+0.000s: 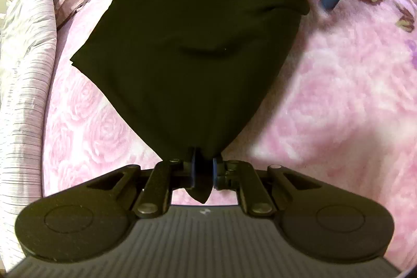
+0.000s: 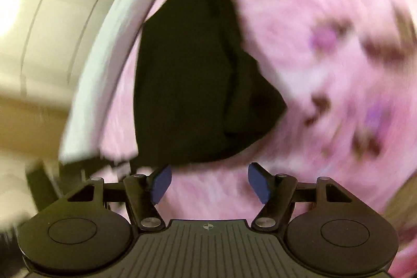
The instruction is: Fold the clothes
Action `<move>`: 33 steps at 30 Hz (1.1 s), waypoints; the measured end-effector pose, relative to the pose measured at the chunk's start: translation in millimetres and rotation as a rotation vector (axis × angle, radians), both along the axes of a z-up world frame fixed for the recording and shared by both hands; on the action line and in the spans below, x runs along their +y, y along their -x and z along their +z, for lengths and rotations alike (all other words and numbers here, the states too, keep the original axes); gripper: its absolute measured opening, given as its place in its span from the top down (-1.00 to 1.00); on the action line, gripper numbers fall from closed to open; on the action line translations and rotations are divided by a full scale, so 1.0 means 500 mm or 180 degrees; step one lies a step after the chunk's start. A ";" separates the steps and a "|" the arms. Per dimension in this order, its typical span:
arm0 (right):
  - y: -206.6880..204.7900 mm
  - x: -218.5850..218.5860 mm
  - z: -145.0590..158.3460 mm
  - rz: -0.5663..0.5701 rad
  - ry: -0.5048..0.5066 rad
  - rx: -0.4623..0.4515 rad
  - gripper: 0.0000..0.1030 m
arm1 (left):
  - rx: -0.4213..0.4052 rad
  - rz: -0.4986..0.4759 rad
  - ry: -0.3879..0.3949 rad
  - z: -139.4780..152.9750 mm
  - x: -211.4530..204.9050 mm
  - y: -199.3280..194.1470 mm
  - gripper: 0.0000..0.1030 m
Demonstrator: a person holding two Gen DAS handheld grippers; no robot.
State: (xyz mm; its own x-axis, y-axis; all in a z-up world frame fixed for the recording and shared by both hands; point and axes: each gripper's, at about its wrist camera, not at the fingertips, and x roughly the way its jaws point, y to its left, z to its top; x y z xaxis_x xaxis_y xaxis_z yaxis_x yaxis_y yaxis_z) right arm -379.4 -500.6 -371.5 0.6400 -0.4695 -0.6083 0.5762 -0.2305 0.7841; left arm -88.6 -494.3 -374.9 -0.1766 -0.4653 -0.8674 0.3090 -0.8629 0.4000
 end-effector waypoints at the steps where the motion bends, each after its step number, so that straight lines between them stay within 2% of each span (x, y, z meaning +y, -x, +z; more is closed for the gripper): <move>1: 0.002 0.002 -0.014 -0.0192 -0.0036 -0.0125 -0.33 | -0.0004 -0.0012 -0.0005 0.003 0.001 -0.002 0.83; 2: 0.004 0.004 -0.028 -0.0383 -0.0071 -0.0251 -0.32 | -0.0010 -0.0023 -0.0003 0.006 0.003 -0.002 0.83; 3: 0.005 0.006 -0.042 -0.0575 -0.0107 -0.0376 0.24 | -0.0022 -0.0038 0.0003 0.008 0.005 0.001 0.83; 4: 0.007 0.008 -0.056 -0.0767 -0.0143 -0.0501 0.57 | -0.0021 -0.0061 0.0009 0.011 0.010 0.004 0.83; 5: 0.018 0.001 -0.043 -0.0774 -0.0152 -0.0488 0.71 | -0.0021 -0.0087 0.0013 0.014 0.016 0.008 0.83; 8: 0.065 -0.030 0.011 -0.0677 -0.0130 -0.0336 0.77 | 0.0035 -0.0255 0.0000 0.035 0.042 0.055 0.84; 11: 0.142 -0.086 0.071 -0.0488 -0.0035 -0.0002 0.78 | 0.0255 -0.0287 -0.0038 0.071 0.077 0.144 0.84; 14: 0.230 -0.156 0.101 -0.0293 0.0097 0.0374 0.78 | 0.0527 -0.0226 -0.0143 0.096 0.088 0.261 0.84; 17: 0.308 -0.238 0.114 -0.0128 0.0163 0.0609 0.79 | 0.0735 -0.0135 -0.0246 0.097 0.077 0.383 0.84; 20: 0.354 -0.343 0.088 0.0177 0.0127 0.0756 0.79 | 0.0778 -0.0047 -0.0314 0.078 0.045 0.475 0.84; 23: 0.375 -0.440 0.052 0.0530 0.0061 0.0744 0.78 | 0.0750 0.0020 -0.0358 0.058 0.016 0.525 0.84; 26: 0.389 -0.486 0.040 0.0607 0.0186 0.0760 0.78 | 0.0692 0.0049 -0.0404 0.041 -0.001 0.544 0.84; 28: 0.401 -0.497 0.026 0.0499 0.0206 0.0713 0.76 | 0.0643 0.0031 -0.0461 0.034 -0.007 0.552 0.84; 29: 0.408 -0.494 0.022 0.0412 0.0200 0.0700 0.70 | 0.0632 0.0016 -0.0487 0.032 -0.007 0.550 0.83; 30: 0.411 -0.485 0.023 0.0313 0.0216 0.0699 0.49 | 0.0621 0.0001 -0.0513 0.030 -0.007 0.549 0.82; 31: 0.418 -0.468 0.023 0.0188 0.0220 0.0682 0.39 | 0.0610 -0.0014 -0.0539 0.028 -0.007 0.548 0.81; 33: 0.435 -0.422 0.029 -0.0111 0.0236 0.0586 -0.04 | 0.0604 -0.0071 -0.0592 0.028 -0.004 0.543 0.75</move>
